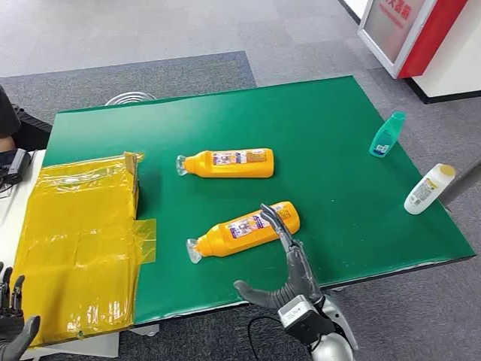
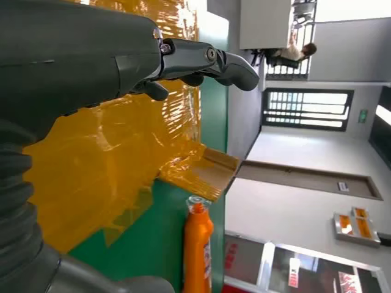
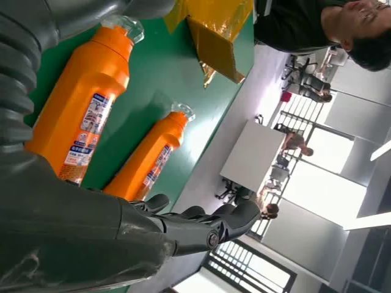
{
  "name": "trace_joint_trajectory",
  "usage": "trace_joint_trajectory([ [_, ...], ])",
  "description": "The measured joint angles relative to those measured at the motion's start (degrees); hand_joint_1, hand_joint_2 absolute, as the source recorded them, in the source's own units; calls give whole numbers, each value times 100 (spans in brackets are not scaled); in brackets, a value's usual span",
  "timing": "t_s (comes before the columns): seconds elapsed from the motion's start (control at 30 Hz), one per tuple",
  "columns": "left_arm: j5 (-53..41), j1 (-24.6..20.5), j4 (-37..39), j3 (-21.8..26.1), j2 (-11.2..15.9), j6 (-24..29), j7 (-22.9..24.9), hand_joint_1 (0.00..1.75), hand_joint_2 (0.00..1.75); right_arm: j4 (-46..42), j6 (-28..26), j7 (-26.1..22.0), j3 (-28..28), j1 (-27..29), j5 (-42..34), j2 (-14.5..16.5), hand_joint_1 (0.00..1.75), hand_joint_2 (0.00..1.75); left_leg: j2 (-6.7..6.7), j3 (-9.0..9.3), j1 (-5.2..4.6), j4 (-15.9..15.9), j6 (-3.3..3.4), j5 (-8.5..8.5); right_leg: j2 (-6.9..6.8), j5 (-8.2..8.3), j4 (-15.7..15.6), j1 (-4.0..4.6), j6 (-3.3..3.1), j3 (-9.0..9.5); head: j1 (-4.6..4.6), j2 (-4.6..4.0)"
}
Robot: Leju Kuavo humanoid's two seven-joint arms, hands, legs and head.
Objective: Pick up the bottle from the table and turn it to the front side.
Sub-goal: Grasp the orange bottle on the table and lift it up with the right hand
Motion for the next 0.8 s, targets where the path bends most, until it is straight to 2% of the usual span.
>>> trace_joint_trajectory([
  [0.2,39,16,153,60,98,-112,-1,0,175,111,-38,4,8,-4,-46,0,0,175,0,-1,-1,0,3,-3,0,-1,0,-1,1,0,1,1],
  [0.53,96,-28,294,290,87,-244,-1,0,175,240,-129,48,35,3,18,0,0,175,0,0,0,0,1,-3,0,-1,0,-1,0,0,0,1],
  [0.8,-88,-20,303,191,78,-70,0,0,175,302,-255,186,119,-4,339,0,0,175,0,1,-1,0,1,-2,0,-1,0,-1,0,0,-1,1],
])
